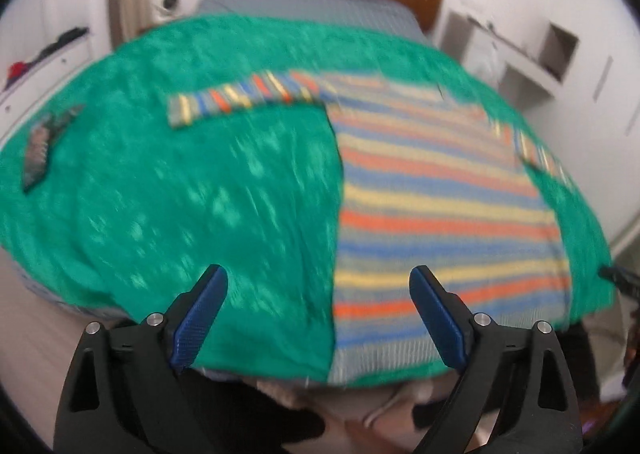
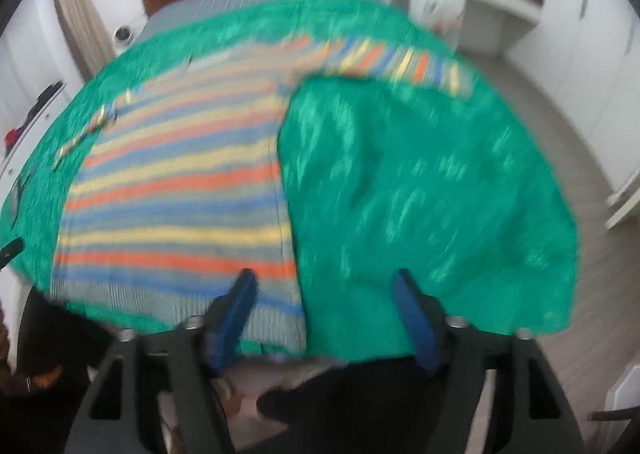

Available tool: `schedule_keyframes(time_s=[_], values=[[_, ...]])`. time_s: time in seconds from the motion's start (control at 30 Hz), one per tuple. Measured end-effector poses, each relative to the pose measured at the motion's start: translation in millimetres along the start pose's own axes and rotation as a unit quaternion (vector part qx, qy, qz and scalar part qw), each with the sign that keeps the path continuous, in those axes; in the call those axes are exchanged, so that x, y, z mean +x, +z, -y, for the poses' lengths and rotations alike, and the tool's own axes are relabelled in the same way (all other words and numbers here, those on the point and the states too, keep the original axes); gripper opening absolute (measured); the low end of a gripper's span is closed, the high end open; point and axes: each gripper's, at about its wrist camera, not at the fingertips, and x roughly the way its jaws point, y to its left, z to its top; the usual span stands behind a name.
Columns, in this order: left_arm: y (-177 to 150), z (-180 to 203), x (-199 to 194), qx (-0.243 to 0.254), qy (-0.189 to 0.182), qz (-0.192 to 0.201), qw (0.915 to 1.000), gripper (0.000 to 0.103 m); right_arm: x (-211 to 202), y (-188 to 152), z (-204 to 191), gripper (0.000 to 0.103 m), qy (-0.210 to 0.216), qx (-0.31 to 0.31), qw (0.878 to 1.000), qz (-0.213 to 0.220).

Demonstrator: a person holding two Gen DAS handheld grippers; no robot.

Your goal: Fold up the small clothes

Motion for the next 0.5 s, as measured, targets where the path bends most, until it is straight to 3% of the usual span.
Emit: schedule_keyframes(time_s=[0.1,0.2,0.5], values=[[20,6,-12,-0.004,0.017,0.032,0.9993,0.097,-9,19,-26,0.091,-0.033,-0.013,0.999,0.012],[31,20,-23,0.017,0.038,0.064,0.9971,0.1,-20,33,-48,0.09,-0.039,-0.026,0.998,0.034],[30,51,-39,0.093,0.088,0.107,0.986,0.101,-46,43,-75,0.091,-0.084,-0.06,0.993,0.063]])
